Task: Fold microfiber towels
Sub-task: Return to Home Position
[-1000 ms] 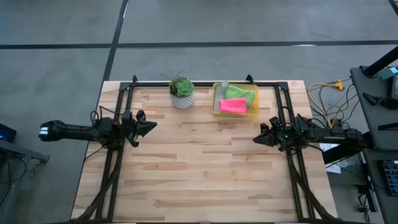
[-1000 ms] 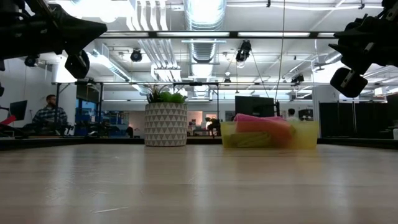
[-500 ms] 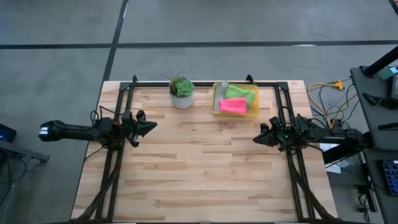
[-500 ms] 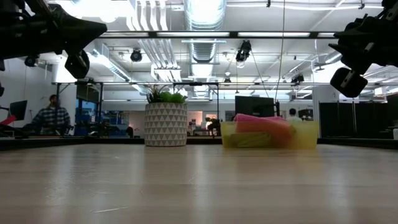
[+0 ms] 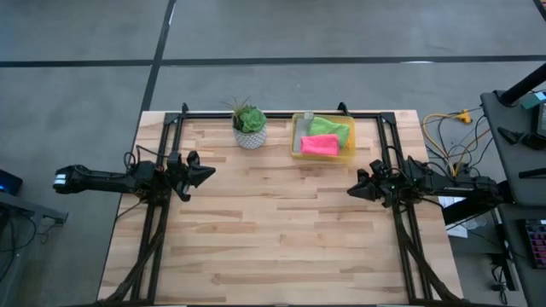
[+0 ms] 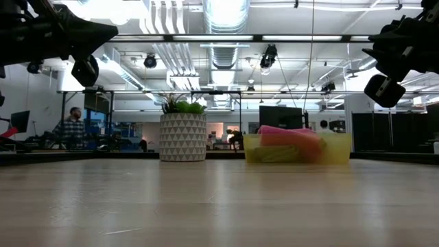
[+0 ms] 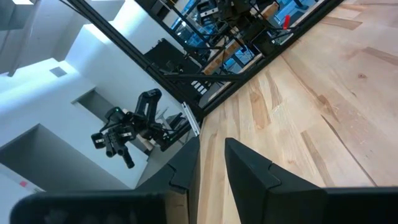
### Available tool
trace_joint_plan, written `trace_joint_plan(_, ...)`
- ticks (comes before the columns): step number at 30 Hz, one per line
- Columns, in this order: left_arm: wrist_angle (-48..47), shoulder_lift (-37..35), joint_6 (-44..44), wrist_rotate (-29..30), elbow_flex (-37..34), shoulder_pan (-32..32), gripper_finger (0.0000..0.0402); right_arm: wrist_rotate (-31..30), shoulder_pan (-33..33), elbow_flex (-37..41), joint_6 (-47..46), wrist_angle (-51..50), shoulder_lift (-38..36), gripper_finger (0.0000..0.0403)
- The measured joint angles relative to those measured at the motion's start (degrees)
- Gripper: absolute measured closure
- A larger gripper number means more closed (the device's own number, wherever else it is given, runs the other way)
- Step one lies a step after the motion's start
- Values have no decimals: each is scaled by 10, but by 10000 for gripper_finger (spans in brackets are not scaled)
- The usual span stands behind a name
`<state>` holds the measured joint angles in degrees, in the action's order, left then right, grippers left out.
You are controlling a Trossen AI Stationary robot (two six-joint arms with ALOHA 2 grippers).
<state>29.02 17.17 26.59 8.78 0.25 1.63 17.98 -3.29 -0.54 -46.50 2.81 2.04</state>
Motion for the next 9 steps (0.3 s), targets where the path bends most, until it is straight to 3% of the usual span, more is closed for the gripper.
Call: trace_joint_plan(9,0,0,0,0,0,0,402,0,0,0,0,0,0,336)
